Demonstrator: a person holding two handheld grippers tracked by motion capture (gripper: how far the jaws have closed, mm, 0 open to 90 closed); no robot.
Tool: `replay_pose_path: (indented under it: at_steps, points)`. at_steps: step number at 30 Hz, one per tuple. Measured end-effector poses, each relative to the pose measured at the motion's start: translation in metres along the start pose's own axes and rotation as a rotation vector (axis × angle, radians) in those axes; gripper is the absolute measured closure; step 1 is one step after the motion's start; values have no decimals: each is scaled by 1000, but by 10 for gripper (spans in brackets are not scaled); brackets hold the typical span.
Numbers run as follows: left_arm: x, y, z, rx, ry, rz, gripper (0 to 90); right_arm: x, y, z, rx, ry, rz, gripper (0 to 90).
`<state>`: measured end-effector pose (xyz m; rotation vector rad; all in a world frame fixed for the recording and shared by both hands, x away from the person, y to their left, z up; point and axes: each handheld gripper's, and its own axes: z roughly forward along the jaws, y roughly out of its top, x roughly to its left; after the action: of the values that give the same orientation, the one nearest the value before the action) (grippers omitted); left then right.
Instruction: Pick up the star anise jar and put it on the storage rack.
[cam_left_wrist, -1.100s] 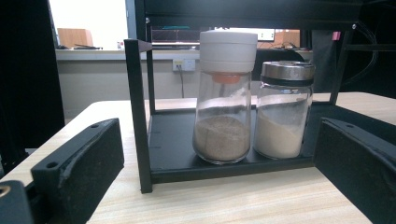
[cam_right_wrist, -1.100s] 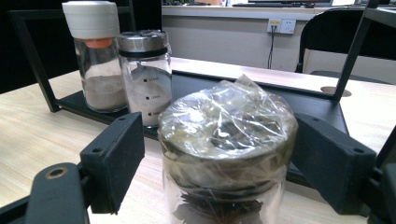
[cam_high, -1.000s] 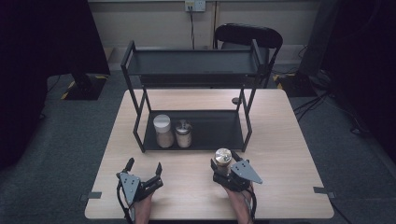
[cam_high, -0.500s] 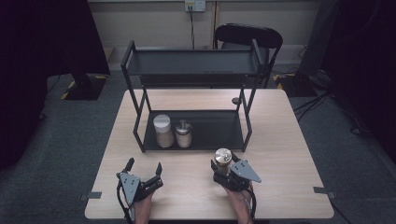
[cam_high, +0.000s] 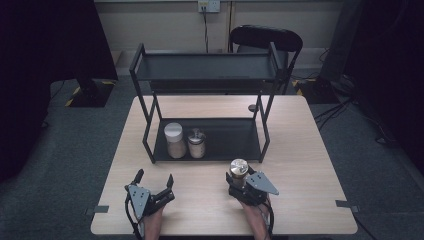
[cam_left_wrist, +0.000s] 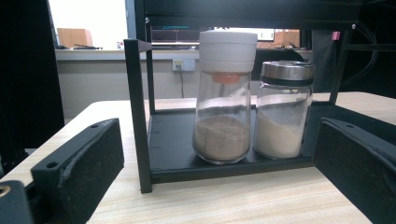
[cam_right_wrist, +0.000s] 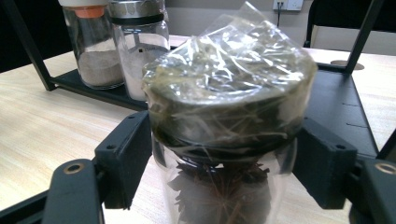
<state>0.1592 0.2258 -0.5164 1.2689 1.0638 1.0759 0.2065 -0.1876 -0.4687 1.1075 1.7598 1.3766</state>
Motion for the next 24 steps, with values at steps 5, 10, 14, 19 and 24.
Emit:
replay_pose_path:
  at_steps: [5,10,14,19,24]
  points:
    - [0,0,0,0,0,0,13,1,2,-1,15,-8,0,286]
    - [0,0,0,0,0,0,13,2,3,0,20,-13,2,300]
    - [0,0,0,0,0,0,13,1,5,1,30,-11,3,303]
    - [0,0,0,0,0,0,13,2,5,0,32,-13,1,303]
    - [0,0,0,0,0,0,13,1,5,-1,37,-12,3,305]
